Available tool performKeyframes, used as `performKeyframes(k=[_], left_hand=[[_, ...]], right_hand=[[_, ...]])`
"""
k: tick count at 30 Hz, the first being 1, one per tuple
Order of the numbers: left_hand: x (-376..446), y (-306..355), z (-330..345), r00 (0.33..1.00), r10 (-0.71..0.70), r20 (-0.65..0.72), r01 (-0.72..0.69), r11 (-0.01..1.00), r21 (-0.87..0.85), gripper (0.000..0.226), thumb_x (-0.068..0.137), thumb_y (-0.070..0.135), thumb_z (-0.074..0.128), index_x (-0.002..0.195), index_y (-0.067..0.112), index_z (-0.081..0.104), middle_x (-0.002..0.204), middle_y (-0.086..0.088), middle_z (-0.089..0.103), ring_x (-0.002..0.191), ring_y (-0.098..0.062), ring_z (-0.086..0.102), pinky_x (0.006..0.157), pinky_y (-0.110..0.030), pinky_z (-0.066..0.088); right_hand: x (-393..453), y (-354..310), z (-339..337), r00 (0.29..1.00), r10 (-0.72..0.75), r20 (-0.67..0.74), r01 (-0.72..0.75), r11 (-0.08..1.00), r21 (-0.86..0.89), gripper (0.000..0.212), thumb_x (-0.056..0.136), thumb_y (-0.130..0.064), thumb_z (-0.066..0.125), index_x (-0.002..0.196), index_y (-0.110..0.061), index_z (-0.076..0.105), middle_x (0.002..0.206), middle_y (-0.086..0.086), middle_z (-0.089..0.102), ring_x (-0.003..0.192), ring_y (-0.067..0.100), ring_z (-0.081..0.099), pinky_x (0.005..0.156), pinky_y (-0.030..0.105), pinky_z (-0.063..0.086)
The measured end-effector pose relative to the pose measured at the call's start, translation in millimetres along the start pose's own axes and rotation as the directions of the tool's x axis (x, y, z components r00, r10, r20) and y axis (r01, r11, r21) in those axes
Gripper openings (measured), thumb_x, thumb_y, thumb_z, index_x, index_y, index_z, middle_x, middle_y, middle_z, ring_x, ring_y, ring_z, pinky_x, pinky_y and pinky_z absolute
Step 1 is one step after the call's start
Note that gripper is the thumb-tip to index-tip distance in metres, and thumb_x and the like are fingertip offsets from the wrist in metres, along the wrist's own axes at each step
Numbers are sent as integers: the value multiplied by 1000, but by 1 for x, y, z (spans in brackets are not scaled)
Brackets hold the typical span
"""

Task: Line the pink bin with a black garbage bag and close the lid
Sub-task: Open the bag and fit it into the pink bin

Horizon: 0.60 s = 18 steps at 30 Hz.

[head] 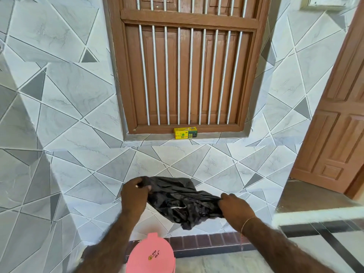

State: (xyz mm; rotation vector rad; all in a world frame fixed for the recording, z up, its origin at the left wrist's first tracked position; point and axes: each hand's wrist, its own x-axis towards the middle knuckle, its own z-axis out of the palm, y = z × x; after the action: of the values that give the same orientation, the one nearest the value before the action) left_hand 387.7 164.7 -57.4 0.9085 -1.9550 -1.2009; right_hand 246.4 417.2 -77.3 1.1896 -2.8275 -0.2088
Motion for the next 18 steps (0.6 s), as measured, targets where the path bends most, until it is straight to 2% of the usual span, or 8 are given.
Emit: performKeyframes(k=[3, 5, 9, 11, 12, 14, 16, 18], left_hand=[[-6, -6, -5, 876, 305, 375, -405, 886, 225, 34, 80, -5, 59, 108, 14, 68, 102, 5, 64, 95, -13, 60, 87, -19, 47], [-6, -14, -11, 787, 376, 489, -553, 780, 292, 35, 85, 1, 55, 113, 18, 66, 107, 9, 62, 99, -10, 58, 90, -17, 45], [-4, -19, -16, 676, 375, 635, -730, 460, 506, 27, 86, 19, 59, 112, 21, 64, 112, 1, 63, 106, -22, 58, 88, -31, 48], [-10, -8, -14, 685, 301, 663, -728, 309, 612, 32, 79, 28, 68, 109, 18, 63, 108, -1, 62, 104, -25, 56, 82, -35, 44], [-12, -3, -13, 722, 283, 631, -692, 305, 655, 32, 79, 30, 69, 107, 18, 62, 107, -2, 62, 104, -25, 55, 81, -35, 44], [-12, 2, -16, 813, 315, 490, -583, 469, 664, 17, 80, 16, 64, 97, 21, 61, 98, -3, 64, 96, -26, 58, 78, -36, 48], [-5, -4, -21, 911, 271, 312, -394, 798, 456, 34, 70, -8, 54, 73, 25, 54, 76, -3, 62, 76, -27, 57, 65, -36, 46], [5, -9, -27, 964, 170, 206, -209, 960, 188, 45, 58, -21, 40, 57, 24, 45, 62, -2, 54, 64, -26, 50, 55, -32, 37]], right_hand=[[7, 14, -1, 970, 243, 4, -240, 956, 171, 28, 92, -21, 46, 112, -9, 61, 118, 12, 62, 110, 31, 61, 88, 38, 51], [9, 23, -6, 915, 402, 40, -389, 850, 355, 34, 89, -27, 44, 107, -8, 65, 114, 15, 66, 104, 34, 64, 84, 35, 51], [7, 35, -6, 836, 547, 33, -505, 744, 437, 37, 89, -36, 46, 102, -9, 67, 109, 15, 69, 100, 34, 66, 81, 35, 51], [7, 34, -3, 823, 566, -46, -511, 773, 377, 28, 88, -27, 52, 107, -11, 66, 112, 11, 68, 102, 32, 66, 82, 36, 53], [7, 33, -3, 824, 561, -77, -506, 791, 344, 27, 87, -20, 54, 110, -11, 63, 114, 11, 65, 105, 31, 65, 83, 37, 53], [9, 30, 0, 870, 481, -108, -445, 860, 250, 30, 86, -9, 54, 116, -10, 55, 118, 12, 59, 109, 31, 61, 86, 39, 52], [7, 29, 5, 932, 346, -113, -334, 936, 113, 31, 88, -6, 50, 119, -10, 51, 121, 11, 54, 112, 30, 55, 87, 40, 51], [4, 33, 11, 963, 250, -100, -253, 967, -24, 32, 91, -8, 45, 121, -12, 53, 125, 9, 50, 116, 29, 50, 88, 40, 50]])
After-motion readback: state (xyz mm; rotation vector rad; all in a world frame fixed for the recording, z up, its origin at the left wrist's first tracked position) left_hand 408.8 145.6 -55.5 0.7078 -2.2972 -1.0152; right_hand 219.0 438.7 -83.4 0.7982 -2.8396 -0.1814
